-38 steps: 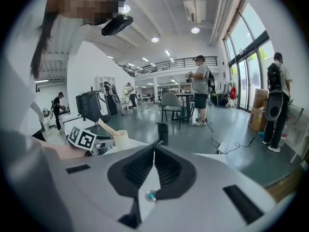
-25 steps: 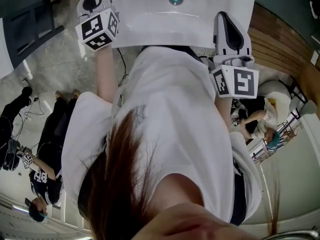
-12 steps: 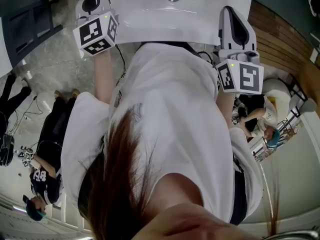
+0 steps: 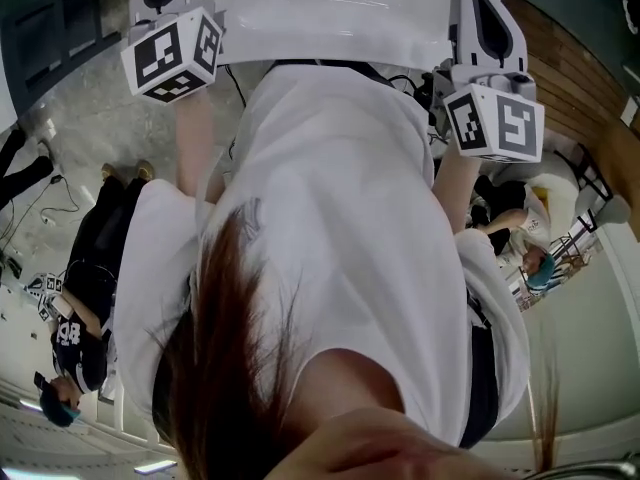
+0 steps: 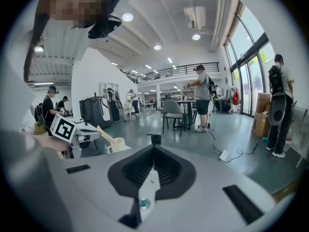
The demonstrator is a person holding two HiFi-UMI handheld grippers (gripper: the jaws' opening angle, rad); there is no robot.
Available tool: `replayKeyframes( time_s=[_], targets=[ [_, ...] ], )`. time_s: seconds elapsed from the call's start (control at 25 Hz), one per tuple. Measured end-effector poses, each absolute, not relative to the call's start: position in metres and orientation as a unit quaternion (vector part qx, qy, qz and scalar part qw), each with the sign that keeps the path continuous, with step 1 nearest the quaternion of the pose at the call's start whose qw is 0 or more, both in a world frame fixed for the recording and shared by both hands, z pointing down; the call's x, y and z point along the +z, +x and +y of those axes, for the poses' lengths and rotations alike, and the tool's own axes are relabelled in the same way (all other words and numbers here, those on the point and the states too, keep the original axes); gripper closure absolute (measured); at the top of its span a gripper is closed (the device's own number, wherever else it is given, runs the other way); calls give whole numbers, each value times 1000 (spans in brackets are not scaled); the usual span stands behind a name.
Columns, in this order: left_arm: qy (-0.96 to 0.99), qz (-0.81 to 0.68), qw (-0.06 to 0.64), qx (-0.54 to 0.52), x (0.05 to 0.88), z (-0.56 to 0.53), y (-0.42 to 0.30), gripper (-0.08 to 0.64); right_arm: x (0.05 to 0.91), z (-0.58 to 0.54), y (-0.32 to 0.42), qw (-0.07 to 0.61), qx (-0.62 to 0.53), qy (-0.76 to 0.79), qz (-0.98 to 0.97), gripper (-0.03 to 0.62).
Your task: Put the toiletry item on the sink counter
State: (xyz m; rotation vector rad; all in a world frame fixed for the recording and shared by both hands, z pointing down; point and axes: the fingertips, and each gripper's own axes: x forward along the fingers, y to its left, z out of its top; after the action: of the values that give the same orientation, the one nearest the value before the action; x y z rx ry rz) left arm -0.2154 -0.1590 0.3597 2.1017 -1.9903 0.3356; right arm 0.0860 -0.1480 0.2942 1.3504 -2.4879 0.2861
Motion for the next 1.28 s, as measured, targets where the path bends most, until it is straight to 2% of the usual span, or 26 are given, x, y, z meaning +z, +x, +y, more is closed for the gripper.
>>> replayKeyframes(
  time_s=[0.44, 0.64, 1.28],
  targets=[
    [723, -682, 73, 84, 293, -133, -176, 551, 291, -151, 96, 128, 93, 424, -892, 583],
    [716, -691, 61, 79, 282, -132, -145, 551, 294, -161, 121, 126, 89, 406, -900, 583],
    [772, -634, 19, 36, 231, -123, -81, 551, 290, -154, 131, 109, 86, 397, -907, 583]
  ],
)
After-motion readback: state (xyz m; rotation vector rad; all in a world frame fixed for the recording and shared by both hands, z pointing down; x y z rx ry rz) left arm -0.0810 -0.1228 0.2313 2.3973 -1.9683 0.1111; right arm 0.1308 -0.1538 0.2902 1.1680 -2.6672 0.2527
